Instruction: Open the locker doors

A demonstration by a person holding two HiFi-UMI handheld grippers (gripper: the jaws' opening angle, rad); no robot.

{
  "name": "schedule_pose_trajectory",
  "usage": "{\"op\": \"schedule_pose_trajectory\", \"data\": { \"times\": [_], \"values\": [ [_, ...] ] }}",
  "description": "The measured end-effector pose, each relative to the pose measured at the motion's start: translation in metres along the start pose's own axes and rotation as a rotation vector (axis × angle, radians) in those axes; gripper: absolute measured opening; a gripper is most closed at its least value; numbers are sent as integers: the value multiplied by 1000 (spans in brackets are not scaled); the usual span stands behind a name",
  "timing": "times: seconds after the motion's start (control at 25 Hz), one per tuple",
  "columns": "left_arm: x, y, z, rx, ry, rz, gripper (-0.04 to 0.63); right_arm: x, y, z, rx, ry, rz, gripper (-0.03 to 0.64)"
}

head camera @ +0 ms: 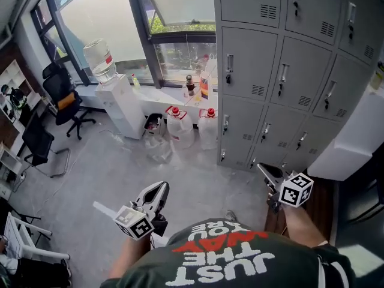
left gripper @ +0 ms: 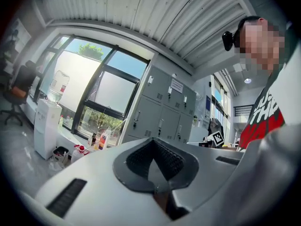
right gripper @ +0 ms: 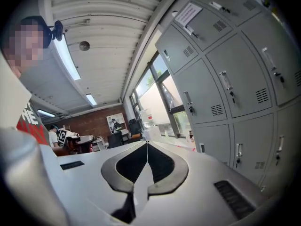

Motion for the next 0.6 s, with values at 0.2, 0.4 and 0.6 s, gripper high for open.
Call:
{"op": "schedule_pose_trajectory", "data": {
  "times": [0.2, 0.4, 0.6],
  "values": [
    [-34, -15, 125, 26, -65, -54, -3, 77, -91, 85, -71, -121, -44, 35],
    [-53, -32, 217, -17, -43, -24, -3, 135, -146, 139, -72, -160, -57, 35],
    [-85, -35, 274, -34, -5, -32, -3, 171, -171, 186, -66, -125, -72, 35]
  ]
}}
Point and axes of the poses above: the fingertips, and each gripper's own axes: z forward along the fingers, x to its right, y out of its underside, the point moved 9 cm from there along -z, backward along the fingers, and after that the axes turned 12 degrees about z, right-handed, at the moved point
